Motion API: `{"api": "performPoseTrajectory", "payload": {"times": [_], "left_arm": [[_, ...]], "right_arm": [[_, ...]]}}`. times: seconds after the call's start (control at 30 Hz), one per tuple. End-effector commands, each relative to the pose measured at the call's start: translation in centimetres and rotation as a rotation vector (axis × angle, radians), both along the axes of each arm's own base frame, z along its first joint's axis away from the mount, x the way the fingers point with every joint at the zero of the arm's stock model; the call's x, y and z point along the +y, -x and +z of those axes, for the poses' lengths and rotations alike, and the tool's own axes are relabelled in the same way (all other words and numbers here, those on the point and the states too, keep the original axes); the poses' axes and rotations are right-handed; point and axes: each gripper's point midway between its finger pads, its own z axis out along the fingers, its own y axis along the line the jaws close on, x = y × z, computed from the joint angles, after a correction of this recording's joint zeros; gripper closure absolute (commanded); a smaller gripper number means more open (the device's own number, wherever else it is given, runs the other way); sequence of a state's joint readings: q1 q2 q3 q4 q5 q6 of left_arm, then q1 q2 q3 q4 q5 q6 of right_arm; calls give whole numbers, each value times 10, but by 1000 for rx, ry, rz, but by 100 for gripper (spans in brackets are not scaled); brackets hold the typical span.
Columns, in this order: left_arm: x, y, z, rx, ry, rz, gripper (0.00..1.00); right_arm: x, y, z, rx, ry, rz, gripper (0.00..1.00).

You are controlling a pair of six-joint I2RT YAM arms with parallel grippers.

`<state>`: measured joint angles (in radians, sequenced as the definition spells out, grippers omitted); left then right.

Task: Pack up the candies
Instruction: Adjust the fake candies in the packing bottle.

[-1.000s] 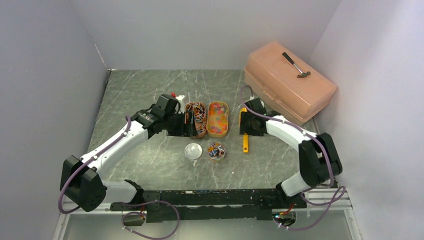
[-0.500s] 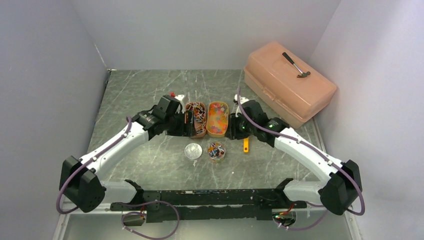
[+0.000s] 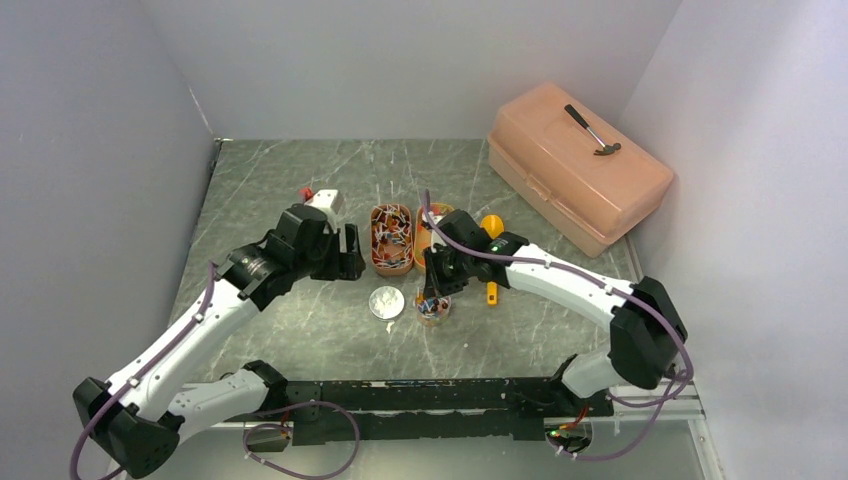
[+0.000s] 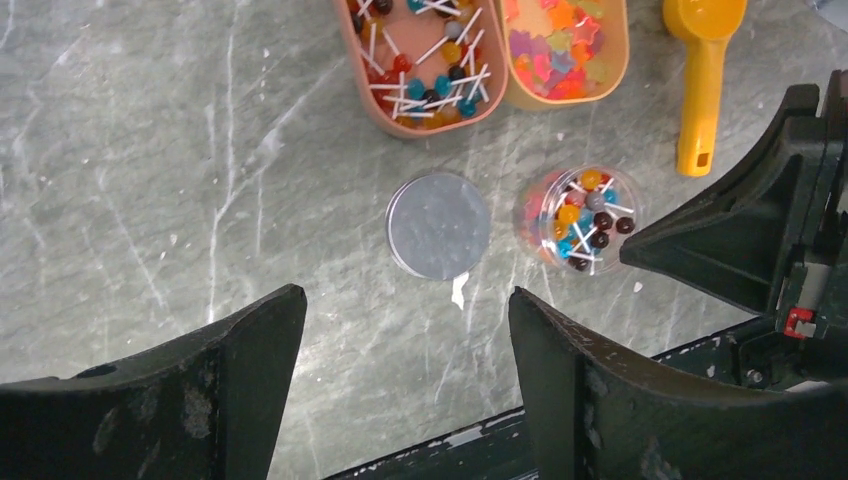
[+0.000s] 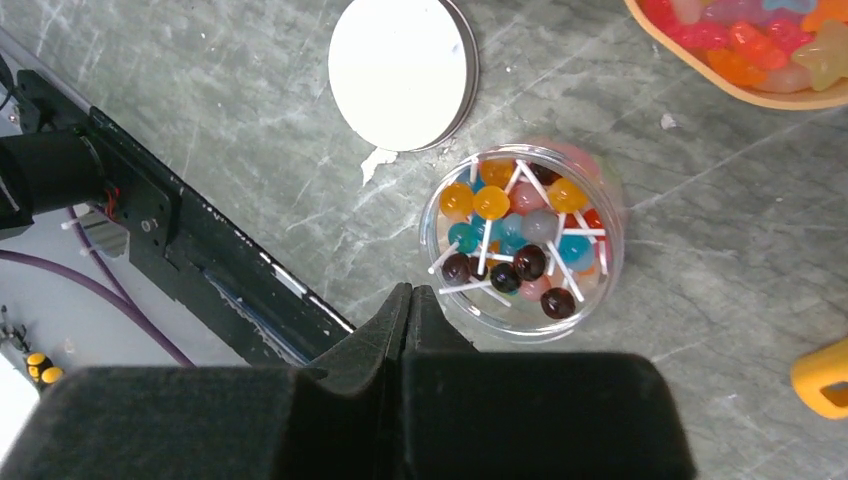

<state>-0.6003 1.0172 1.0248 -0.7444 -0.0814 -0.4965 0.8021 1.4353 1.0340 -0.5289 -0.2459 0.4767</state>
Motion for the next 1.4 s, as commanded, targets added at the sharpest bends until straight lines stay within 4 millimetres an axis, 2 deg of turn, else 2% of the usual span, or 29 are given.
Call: {"api": "performPoseTrajectory", "payload": {"times": [0.0, 0.33, 0.73, 1.17, 1.37], "left_arm": [[17, 9, -2, -12, -46, 28, 20], [21, 17, -8, -2, -31, 42, 18], [20, 19, -9, 3, -10, 49, 18], [15, 16, -7, 10, 0, 45, 18], [14, 15, -8, 10, 2, 47, 18]], "right_arm": [[26, -7, 15, -19, -66, -1, 100], [32, -7, -15, 28, -3, -23, 100], [16, 11, -40, 63, 49, -27, 100], [-6, 18, -51, 54, 95, -70, 100], [-9, 18, -47, 38, 79, -93, 100]]}}
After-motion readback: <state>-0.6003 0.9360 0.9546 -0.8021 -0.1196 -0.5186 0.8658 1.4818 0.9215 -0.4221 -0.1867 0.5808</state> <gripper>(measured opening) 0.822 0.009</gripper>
